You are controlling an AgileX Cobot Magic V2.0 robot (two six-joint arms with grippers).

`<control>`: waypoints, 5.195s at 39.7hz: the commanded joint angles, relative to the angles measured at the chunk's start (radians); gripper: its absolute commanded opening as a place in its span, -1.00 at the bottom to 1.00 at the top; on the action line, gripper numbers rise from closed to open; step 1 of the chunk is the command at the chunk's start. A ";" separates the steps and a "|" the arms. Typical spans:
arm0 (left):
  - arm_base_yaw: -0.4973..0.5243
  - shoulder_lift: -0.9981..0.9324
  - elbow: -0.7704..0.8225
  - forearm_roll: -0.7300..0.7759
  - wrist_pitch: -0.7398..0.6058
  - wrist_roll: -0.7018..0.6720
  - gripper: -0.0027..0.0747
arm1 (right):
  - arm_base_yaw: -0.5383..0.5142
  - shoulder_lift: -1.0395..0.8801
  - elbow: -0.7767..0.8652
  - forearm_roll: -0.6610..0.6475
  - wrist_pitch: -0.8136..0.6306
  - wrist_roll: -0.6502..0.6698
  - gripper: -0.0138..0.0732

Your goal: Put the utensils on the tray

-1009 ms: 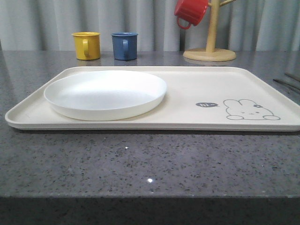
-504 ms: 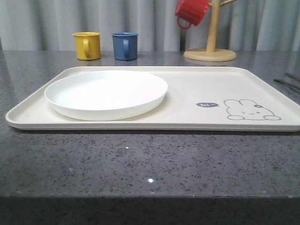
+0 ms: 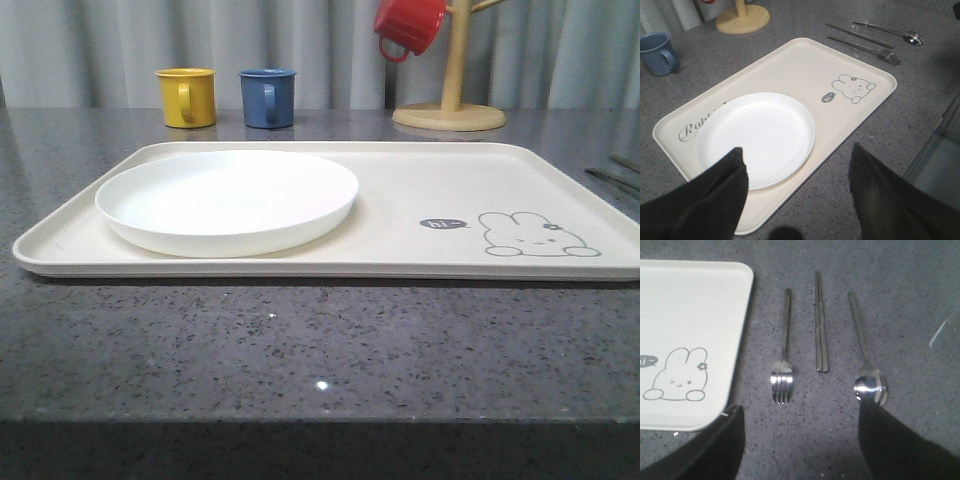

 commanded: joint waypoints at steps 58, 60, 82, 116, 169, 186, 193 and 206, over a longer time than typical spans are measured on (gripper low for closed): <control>-0.008 0.003 -0.026 -0.008 -0.077 -0.009 0.16 | 0.025 1.096 -0.699 0.050 0.291 -0.171 0.48; -0.008 0.003 -0.026 -0.008 -0.077 -0.009 0.16 | 0.025 1.111 -0.699 0.050 0.289 -0.171 0.48; -0.008 0.003 -0.026 -0.008 -0.077 -0.009 0.16 | 0.025 1.133 -0.699 0.067 0.353 -0.163 -0.81; -0.008 0.003 -0.026 -0.008 -0.077 -0.009 0.16 | 0.336 1.143 -0.855 0.384 0.312 0.111 -0.81; -0.008 0.003 -0.026 -0.008 -0.077 -0.009 0.16 | 0.344 1.139 -0.855 0.181 0.227 0.221 0.02; -0.008 0.003 -0.026 -0.008 -0.077 -0.009 0.16 | 0.163 0.936 -0.855 -0.079 0.501 0.050 0.02; -0.008 0.003 -0.026 -0.008 -0.077 -0.009 0.16 | 0.008 0.960 -0.835 -0.013 0.535 -0.082 0.02; -0.008 0.003 -0.026 -0.008 -0.077 -0.009 0.16 | -0.086 1.079 -0.829 -0.011 0.528 -0.095 0.01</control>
